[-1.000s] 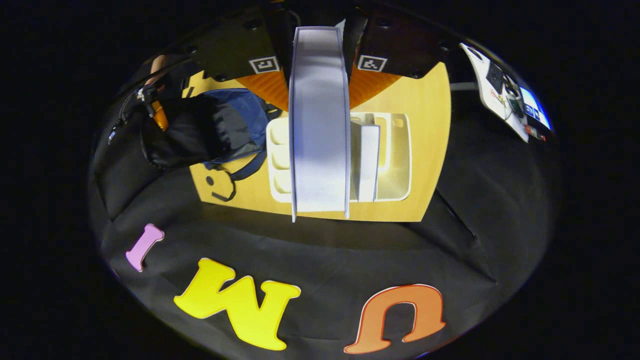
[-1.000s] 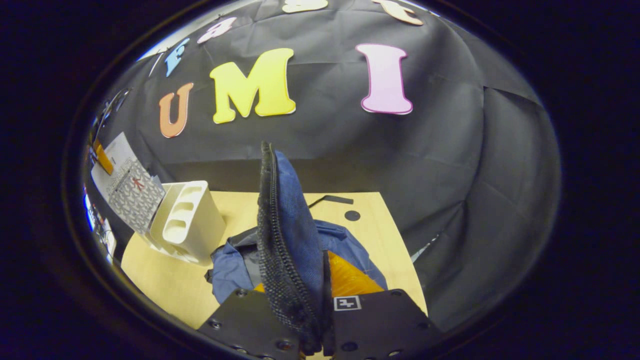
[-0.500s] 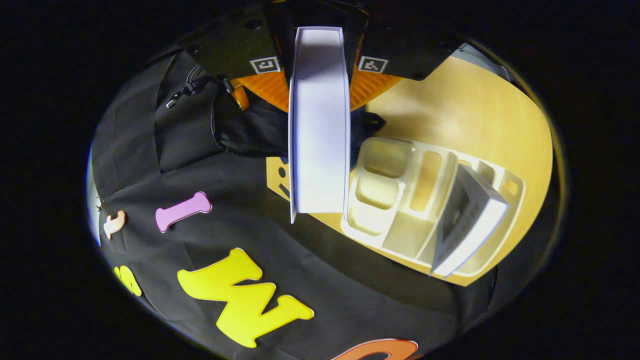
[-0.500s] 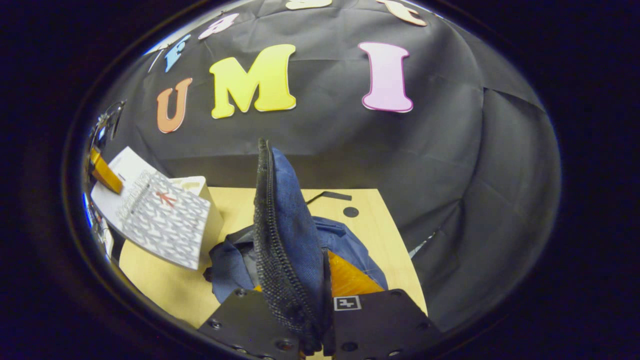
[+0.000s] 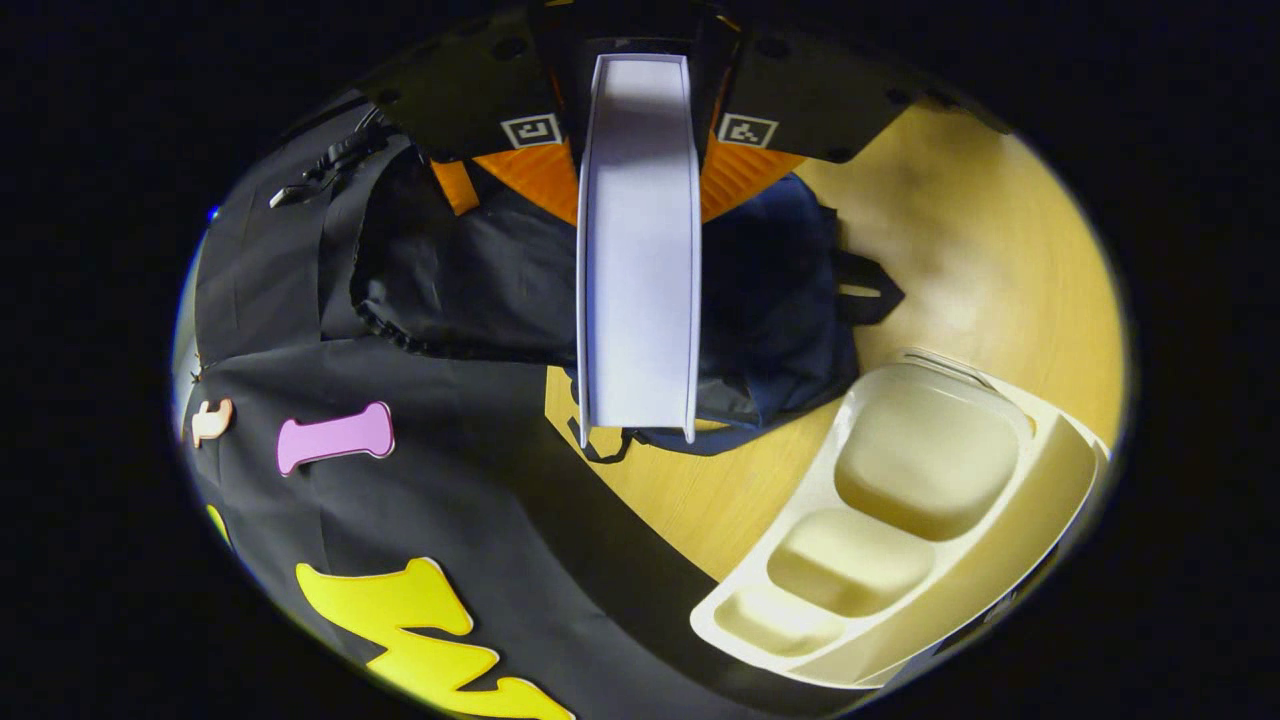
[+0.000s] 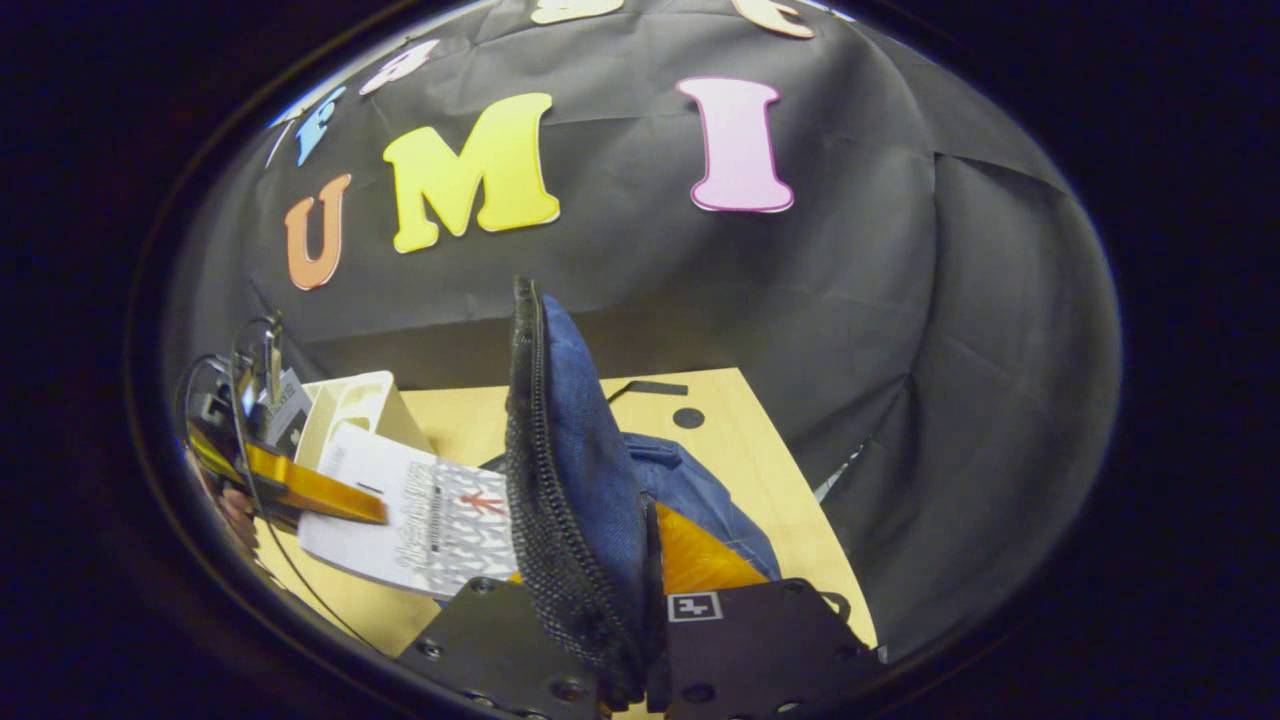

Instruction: Open the schoolbag, grab two books from the bookshelf and put them into the schoolbag.

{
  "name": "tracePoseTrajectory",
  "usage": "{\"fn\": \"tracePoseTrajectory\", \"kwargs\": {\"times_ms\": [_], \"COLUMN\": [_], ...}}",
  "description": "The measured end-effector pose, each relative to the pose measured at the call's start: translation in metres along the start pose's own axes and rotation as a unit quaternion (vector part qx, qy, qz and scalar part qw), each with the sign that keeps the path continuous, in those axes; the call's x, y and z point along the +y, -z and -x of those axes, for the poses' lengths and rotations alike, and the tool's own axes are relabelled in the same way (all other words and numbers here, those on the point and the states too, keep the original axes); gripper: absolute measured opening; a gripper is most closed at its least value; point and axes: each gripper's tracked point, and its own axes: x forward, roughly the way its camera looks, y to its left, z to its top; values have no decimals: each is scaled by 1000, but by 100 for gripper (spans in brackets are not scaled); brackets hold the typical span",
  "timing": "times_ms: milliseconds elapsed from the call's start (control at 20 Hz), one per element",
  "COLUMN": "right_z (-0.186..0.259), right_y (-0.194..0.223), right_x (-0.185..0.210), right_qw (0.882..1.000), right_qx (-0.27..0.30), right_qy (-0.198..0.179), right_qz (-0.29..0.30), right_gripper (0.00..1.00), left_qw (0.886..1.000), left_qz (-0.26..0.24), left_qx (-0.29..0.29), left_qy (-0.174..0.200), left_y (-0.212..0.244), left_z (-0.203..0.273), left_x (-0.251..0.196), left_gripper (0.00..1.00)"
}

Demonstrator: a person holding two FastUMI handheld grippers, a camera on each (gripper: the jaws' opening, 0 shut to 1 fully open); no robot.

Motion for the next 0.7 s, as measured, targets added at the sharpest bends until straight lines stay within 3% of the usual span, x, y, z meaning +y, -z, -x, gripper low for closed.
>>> {"fn": "tracePoseTrajectory", "kwargs": {"times_ms": [150,350,650,700], "right_z": [4,3,3,2], "right_y": [-2,-2,0,0], "right_x": [-1,0,3,3], "right_qw": [1000,1000,1000,1000], "right_qx": [0,4,7,8], "right_qy": [-1,-1,0,1], "right_qz": [-3,-2,4,4], "right_gripper": [5,5,5,5], "left_qw": [999,997,995,995], "left_qz": [-27,-16,32,31], "left_qx": [5,45,65,72], "left_qy": [30,61,68,56], "left_y": [10,38,37,39], "left_z": [-33,-74,-99,-100], "left_x": [-6,-9,5,11], "left_gripper": [42,42,45,46]}}
